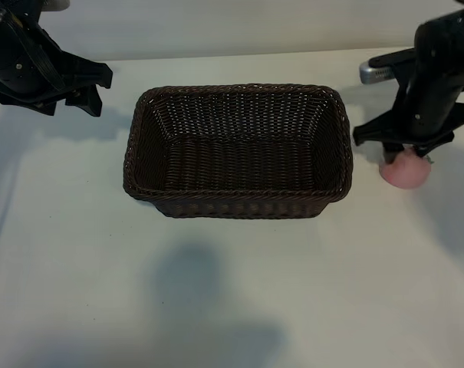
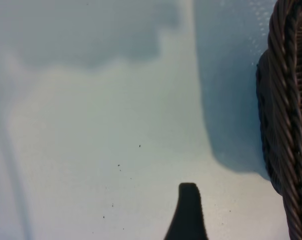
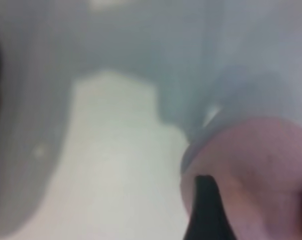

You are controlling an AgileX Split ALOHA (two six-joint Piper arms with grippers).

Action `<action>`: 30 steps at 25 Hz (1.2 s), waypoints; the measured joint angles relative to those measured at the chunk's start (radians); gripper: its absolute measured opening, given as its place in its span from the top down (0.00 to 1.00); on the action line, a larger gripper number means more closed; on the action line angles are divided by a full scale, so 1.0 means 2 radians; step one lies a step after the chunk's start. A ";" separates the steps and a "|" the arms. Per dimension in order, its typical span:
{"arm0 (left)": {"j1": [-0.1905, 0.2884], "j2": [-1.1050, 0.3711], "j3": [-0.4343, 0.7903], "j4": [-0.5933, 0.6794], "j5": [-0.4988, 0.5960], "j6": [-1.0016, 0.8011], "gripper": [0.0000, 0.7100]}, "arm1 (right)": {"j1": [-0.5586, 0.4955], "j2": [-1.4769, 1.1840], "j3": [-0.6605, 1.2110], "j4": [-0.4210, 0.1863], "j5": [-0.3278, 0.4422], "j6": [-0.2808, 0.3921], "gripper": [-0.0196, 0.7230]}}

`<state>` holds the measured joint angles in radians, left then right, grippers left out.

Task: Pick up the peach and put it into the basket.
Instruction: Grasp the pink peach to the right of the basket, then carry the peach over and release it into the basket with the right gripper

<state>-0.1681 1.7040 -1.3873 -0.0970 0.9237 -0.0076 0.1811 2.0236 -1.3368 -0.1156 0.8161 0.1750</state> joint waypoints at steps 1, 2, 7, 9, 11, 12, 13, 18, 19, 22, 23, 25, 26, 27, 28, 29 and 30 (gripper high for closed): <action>0.000 0.000 0.000 0.000 0.000 0.000 0.16 | 0.000 0.000 0.003 -0.012 -0.003 0.007 0.42; 0.000 0.000 0.000 0.000 0.000 0.000 0.16 | 0.000 0.000 0.004 -0.019 -0.004 0.012 0.47; 0.000 0.000 0.000 0.000 0.000 0.000 0.16 | 0.000 0.000 0.005 -0.029 -0.006 0.020 0.88; 0.000 0.000 0.000 0.000 0.000 0.000 0.16 | 0.000 -0.001 0.002 -0.029 -0.001 0.020 0.91; 0.000 0.000 0.000 0.000 0.000 0.000 0.16 | 0.000 -0.003 -0.008 -0.029 0.015 0.020 0.91; 0.000 0.000 0.000 0.000 0.000 0.000 0.16 | 0.000 -0.006 -0.017 -0.029 0.026 0.019 0.91; 0.000 0.000 0.000 0.000 0.000 0.000 0.16 | 0.000 -0.010 -0.027 -0.029 0.039 0.018 0.91; 0.000 0.000 0.000 0.000 0.000 0.000 0.16 | 0.000 -0.035 -0.119 -0.017 0.106 0.000 0.91; 0.000 0.000 0.000 0.000 0.000 0.000 0.16 | 0.000 -0.036 -0.140 -0.009 0.121 -0.007 0.91; 0.000 0.000 0.000 0.000 0.000 0.000 0.16 | 0.000 -0.037 -0.187 0.026 0.153 -0.029 0.91; 0.000 0.000 0.000 0.000 0.000 0.000 0.16 | 0.002 -0.037 -0.200 0.041 0.163 -0.036 0.91; 0.000 0.000 0.000 -0.001 0.000 0.000 0.16 | 0.009 -0.037 -0.218 0.064 0.175 -0.047 0.91; 0.000 0.000 0.000 -0.001 0.000 0.000 0.16 | 0.016 -0.037 -0.225 0.078 0.178 -0.050 0.91; 0.000 0.000 0.000 -0.002 0.000 0.000 0.16 | 0.024 -0.037 -0.229 0.086 0.179 -0.051 0.91; 0.000 0.000 0.000 -0.003 0.000 0.000 0.16 | 0.032 -0.037 -0.231 0.092 0.180 -0.052 0.91; 0.000 0.000 0.000 -0.005 0.000 0.000 0.16 | 0.043 -0.037 -0.231 0.096 0.180 -0.052 0.91; 0.000 0.000 0.000 -0.006 0.000 0.000 0.16 | 0.055 -0.037 -0.231 0.098 0.180 -0.054 0.91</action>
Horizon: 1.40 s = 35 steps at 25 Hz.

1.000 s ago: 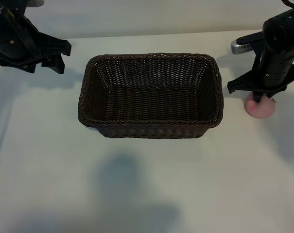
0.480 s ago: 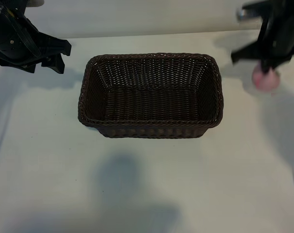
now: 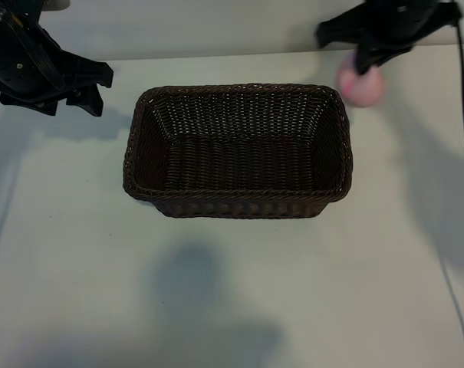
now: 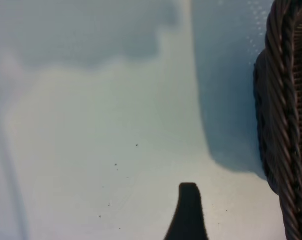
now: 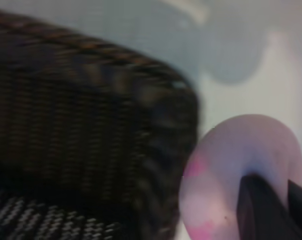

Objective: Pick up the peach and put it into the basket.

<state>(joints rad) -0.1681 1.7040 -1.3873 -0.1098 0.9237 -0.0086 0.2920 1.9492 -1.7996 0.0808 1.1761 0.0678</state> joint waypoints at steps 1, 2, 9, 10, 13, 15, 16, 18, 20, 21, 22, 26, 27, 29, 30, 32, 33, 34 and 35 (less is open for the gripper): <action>0.000 0.000 0.000 -0.002 0.000 0.000 0.16 | 0.013 0.000 0.000 0.001 0.000 0.000 0.91; 0.000 0.000 0.000 -0.004 0.000 0.000 0.16 | 0.024 0.000 0.000 0.004 0.000 0.000 0.91; 0.000 0.000 0.000 -0.007 -0.001 0.000 0.16 | 0.092 0.015 -0.003 0.014 -0.032 -0.001 0.91; 0.000 0.000 0.000 -0.007 -0.001 0.000 0.16 | 0.098 0.023 -0.003 0.014 -0.036 -0.001 0.91; 0.000 0.000 0.000 -0.007 -0.002 0.000 0.16 | 0.107 0.055 -0.003 0.013 -0.046 -0.001 0.91; 0.000 0.000 0.000 -0.007 -0.002 0.000 0.16 | 0.108 0.077 -0.003 0.014 -0.049 -0.001 0.91; 0.000 0.000 0.000 -0.007 -0.002 0.000 0.16 | 0.108 0.085 -0.003 0.014 -0.050 -0.001 0.91; 0.000 0.000 0.000 -0.007 -0.002 0.000 0.16 | 0.108 0.098 -0.003 0.013 -0.050 -0.001 0.90; 0.000 0.000 0.000 -0.007 -0.002 0.000 0.16 | 0.108 0.105 -0.003 0.012 -0.049 -0.002 0.86; 0.000 0.000 0.000 -0.007 -0.002 0.000 0.16 | 0.108 0.108 -0.003 0.012 -0.049 -0.002 0.81; 0.000 0.000 0.000 -0.007 -0.002 0.000 0.16 | 0.108 0.108 -0.003 0.012 -0.049 -0.002 0.76; 0.000 0.000 0.000 -0.007 -0.002 0.001 0.16 | 0.108 0.102 -0.003 0.011 -0.042 -0.005 0.44; 0.000 0.000 0.000 -0.007 -0.002 0.001 0.16 | 0.108 0.100 -0.003 0.010 -0.039 -0.007 0.36; 0.000 0.000 0.000 -0.007 -0.002 0.001 0.16 | 0.108 0.091 -0.005 0.002 -0.032 -0.010 0.25; 0.000 0.000 0.000 -0.007 -0.002 0.001 0.16 | 0.108 0.087 -0.008 -0.003 -0.026 -0.010 0.22; 0.000 0.000 0.000 -0.007 -0.002 0.001 0.16 | 0.108 0.082 -0.022 -0.014 -0.011 -0.010 0.20; 0.000 0.000 0.000 -0.007 -0.002 0.001 0.16 | 0.108 0.081 -0.032 -0.019 0.000 -0.010 0.20; 0.000 0.000 0.000 -0.007 -0.002 0.001 0.16 | 0.108 0.081 -0.042 -0.024 0.008 -0.010 0.22; 0.000 0.000 0.000 -0.007 -0.002 0.001 0.16 | 0.108 0.081 -0.052 -0.027 0.014 -0.010 0.23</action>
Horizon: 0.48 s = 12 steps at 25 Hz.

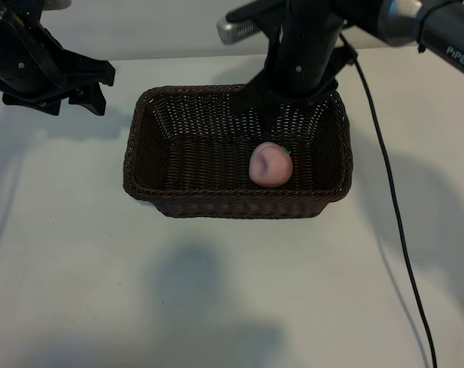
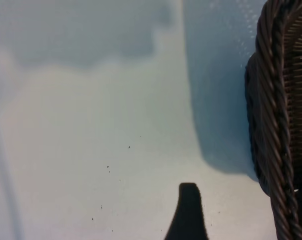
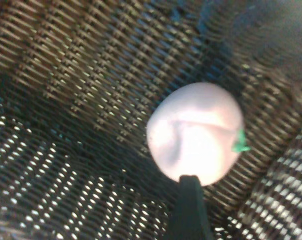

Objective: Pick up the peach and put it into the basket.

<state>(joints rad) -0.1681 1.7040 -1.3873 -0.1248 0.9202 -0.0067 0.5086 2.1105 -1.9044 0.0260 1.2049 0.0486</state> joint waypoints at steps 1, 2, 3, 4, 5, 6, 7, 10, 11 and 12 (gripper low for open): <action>0.000 0.000 0.000 0.000 0.000 0.000 0.16 | -0.001 0.000 -0.010 -0.002 0.004 0.000 0.25; 0.000 0.000 0.000 0.000 0.000 0.000 0.16 | -0.003 0.000 -0.018 -0.002 0.005 0.000 0.26; 0.000 0.000 0.000 0.000 0.000 0.000 0.16 | -0.006 0.000 -0.026 -0.002 0.006 0.000 0.26; 0.000 0.000 0.000 0.000 0.000 0.000 0.16 | -0.011 0.000 -0.033 0.000 0.007 0.000 0.27; 0.000 0.000 0.000 0.000 0.000 0.000 0.16 | -0.019 0.000 -0.039 0.001 0.007 0.000 0.27; 0.000 0.000 0.000 0.000 0.000 0.000 0.16 | -0.027 0.000 -0.042 0.004 0.007 0.000 0.27; 0.000 0.000 0.000 0.000 0.000 0.000 0.16 | -0.038 0.000 -0.044 0.005 0.007 0.000 0.27; 0.000 0.000 0.000 0.000 0.000 0.000 0.16 | -0.076 0.000 -0.046 0.015 0.007 -0.003 0.28; 0.000 0.000 0.000 0.000 0.000 0.000 0.16 | -0.090 0.000 -0.046 0.018 0.007 -0.005 0.28; 0.000 0.000 0.000 0.000 0.000 0.000 0.16 | -0.103 0.000 -0.046 0.020 0.007 -0.007 0.28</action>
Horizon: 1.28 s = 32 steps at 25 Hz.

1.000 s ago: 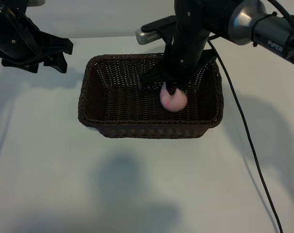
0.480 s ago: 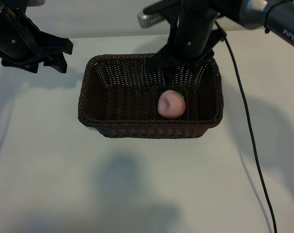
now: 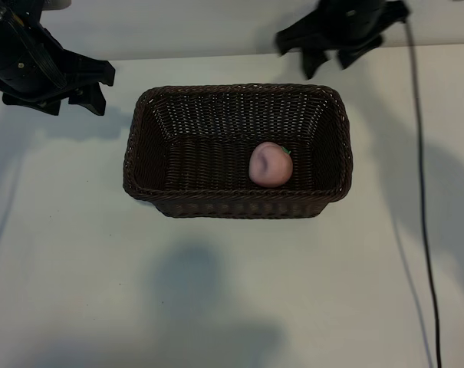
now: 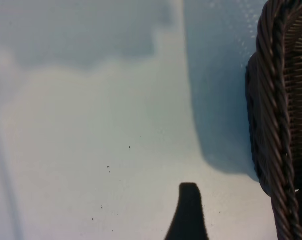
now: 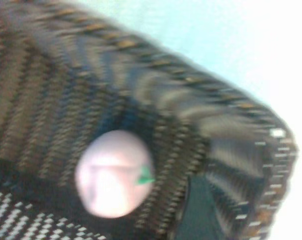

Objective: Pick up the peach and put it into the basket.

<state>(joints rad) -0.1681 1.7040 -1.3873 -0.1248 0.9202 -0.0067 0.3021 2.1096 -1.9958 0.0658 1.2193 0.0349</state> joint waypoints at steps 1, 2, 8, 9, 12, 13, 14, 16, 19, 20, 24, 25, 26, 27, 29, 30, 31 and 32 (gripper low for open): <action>0.000 0.000 0.000 0.000 0.000 0.000 0.16 | -0.011 0.000 0.000 0.002 0.000 -0.003 0.28; 0.000 0.000 0.000 0.000 0.000 0.000 0.16 | -0.023 0.000 0.000 0.003 0.000 -0.005 0.28; 0.000 0.000 0.000 0.000 0.000 0.000 0.16 | -0.054 0.000 0.000 0.003 0.000 -0.017 0.28; 0.000 0.000 0.000 0.000 0.000 0.000 0.16 | -0.056 0.000 0.000 0.005 0.000 -0.017 0.28; 0.000 0.000 0.000 0.000 0.000 0.000 0.16 | -0.056 0.000 0.000 0.006 0.000 -0.017 0.28; 0.000 0.000 0.000 0.000 0.000 -0.001 0.16 | -0.056 0.000 0.000 0.008 0.000 -0.017 0.28; 0.000 0.000 0.000 0.000 0.000 -0.001 0.16 | -0.056 0.000 0.000 0.013 0.000 -0.020 0.28; 0.000 0.000 0.000 0.000 0.000 -0.001 0.16 | -0.056 0.000 0.000 0.025 0.000 -0.020 0.28; 0.000 0.000 0.000 0.000 0.000 -0.001 0.16 | -0.056 0.000 0.000 0.034 0.000 -0.021 0.28; 0.000 0.000 0.000 0.000 0.000 -0.001 0.16 | -0.056 0.000 0.000 0.035 0.000 -0.021 0.28; 0.000 0.000 0.000 0.000 0.000 -0.001 0.16 | -0.056 0.000 0.000 0.029 0.000 -0.022 0.28; 0.000 0.000 0.000 0.000 0.000 -0.001 0.16 | -0.056 0.000 0.000 0.026 0.000 -0.022 0.28; 0.000 0.000 0.000 0.000 0.000 -0.001 0.16 | -0.056 0.000 0.000 0.024 0.000 -0.022 0.28; 0.000 0.000 0.000 0.000 0.000 -0.001 0.16 | -0.056 0.000 0.000 0.021 0.000 -0.022 0.28; 0.000 0.000 0.000 0.000 0.000 -0.001 0.16 | -0.056 0.000 0.000 0.021 0.000 -0.022 0.28; 0.000 0.000 0.000 0.000 0.000 -0.001 0.16 | -0.056 0.000 0.000 0.020 0.000 -0.022 0.28; 0.000 0.000 0.000 0.000 0.000 -0.001 0.16 | -0.056 0.000 0.000 0.018 0.000 -0.022 0.28; 0.000 0.000 0.000 0.000 0.000 -0.001 0.16 | -0.056 0.000 0.000 0.016 0.000 -0.022 0.28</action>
<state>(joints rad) -0.1681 1.7040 -1.3873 -0.1248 0.9202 -0.0080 0.1908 2.1096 -1.9958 0.0972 1.2200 -0.0086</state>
